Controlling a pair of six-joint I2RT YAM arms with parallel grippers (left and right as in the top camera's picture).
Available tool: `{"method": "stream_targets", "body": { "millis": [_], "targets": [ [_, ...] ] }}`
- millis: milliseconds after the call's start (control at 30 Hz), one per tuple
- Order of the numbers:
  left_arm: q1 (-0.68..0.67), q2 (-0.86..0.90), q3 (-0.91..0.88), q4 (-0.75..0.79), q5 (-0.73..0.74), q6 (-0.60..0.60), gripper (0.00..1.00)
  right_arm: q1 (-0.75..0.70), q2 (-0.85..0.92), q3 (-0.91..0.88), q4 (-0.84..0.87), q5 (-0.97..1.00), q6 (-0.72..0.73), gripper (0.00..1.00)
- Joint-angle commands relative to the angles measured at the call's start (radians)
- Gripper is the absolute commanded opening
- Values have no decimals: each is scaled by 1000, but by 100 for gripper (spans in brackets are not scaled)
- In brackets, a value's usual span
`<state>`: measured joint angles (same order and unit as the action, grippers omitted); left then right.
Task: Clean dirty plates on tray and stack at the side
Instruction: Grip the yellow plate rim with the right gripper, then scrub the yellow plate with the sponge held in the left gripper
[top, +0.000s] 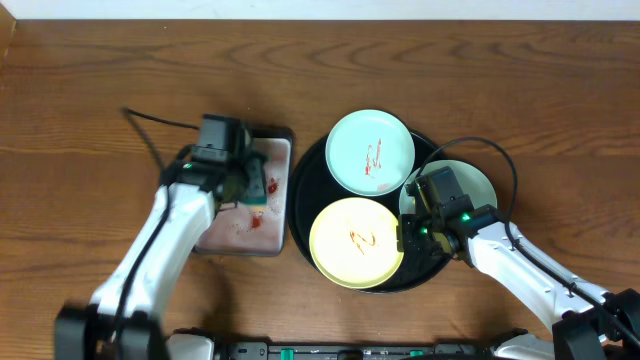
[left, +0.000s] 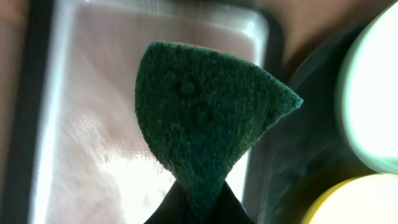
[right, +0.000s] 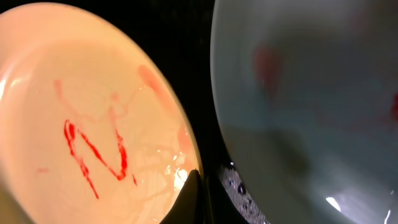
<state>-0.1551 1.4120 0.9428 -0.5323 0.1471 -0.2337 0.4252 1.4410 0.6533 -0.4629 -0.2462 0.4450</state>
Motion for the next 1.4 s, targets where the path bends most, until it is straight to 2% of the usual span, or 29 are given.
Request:
{"method": "stream_targets", "body": {
  "millis": [0,300,800,867,1033,1200,1367],
  "targets": [
    [11,-134,11,43,-69,-29,7,11,5,-1,19,20,11,1],
    [11,-315,10,71,-82,-94,7,11,5,-1,26,21,11,1],
    [6,-327,10,90,-76,-94,7,11,5,-1,26,21,11,1],
    [-16,-313,10,89,-25,-84,7,11,5,-1,26,21,11,1],
    [-137,-207,10,68,95,-68,7,11,5,-1,26,21,11,1],
    [-312,-42,10,75,226,-136,8,11,5,-1,22,21,11,1],
    [-483,100,10,111,236,-230,8,11,5,-1,13,21,11,1]
  ]
}}
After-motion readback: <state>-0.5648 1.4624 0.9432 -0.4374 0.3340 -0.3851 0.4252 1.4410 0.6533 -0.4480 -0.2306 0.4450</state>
